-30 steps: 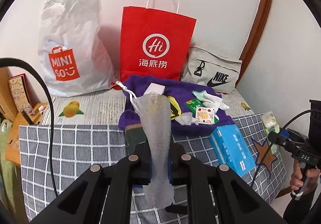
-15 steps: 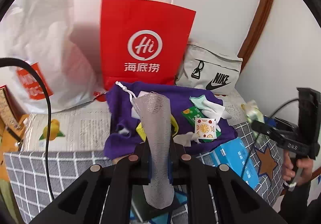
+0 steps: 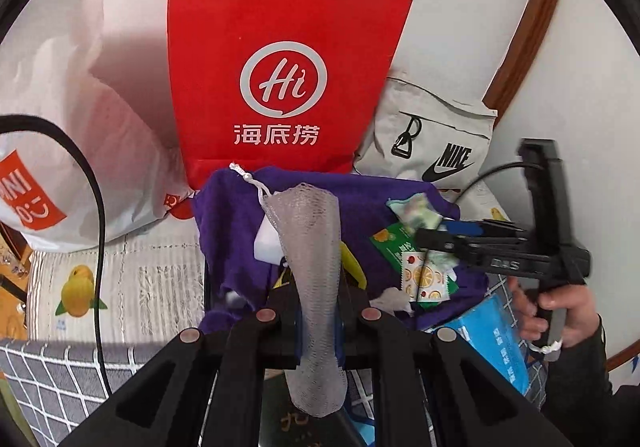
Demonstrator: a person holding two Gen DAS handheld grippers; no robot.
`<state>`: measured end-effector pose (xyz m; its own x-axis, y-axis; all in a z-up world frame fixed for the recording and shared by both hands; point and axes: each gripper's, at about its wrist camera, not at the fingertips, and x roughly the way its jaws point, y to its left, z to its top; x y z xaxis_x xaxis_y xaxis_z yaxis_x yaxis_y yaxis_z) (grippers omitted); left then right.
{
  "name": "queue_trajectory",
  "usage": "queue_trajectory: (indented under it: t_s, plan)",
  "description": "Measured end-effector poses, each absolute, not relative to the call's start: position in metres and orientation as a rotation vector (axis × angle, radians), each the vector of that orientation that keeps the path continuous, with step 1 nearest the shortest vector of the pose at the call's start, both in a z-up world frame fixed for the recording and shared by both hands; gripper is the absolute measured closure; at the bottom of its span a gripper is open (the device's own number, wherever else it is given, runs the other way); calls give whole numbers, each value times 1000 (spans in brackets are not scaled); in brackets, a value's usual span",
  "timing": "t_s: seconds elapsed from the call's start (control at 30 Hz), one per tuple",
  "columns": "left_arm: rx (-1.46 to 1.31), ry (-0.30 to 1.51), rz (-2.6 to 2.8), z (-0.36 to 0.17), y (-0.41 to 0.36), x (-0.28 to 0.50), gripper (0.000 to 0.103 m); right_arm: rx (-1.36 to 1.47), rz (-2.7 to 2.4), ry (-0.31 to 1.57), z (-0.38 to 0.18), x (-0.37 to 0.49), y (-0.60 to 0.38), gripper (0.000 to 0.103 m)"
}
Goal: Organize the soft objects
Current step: 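Place the tea packet on the towel with the right gripper while the left carries the mesh bag over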
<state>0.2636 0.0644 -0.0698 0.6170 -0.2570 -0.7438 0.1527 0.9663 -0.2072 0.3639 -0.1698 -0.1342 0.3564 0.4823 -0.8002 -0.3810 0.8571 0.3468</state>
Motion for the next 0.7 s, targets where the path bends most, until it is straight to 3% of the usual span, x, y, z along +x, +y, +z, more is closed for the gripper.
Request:
queue_trajectory:
  t_s: [0.37,0.57,0.7]
  plan:
    - [-121,897,-238,-77,65,289,92,39,544,1228,-178,390,-134,45]
    - [-132,913,-276,-80,56,300,92,44,578,1229,-174,390,-134,34]
    - [-162,937,-325,-83,49,309,92,56,590,1180,-155,374,-151,34]
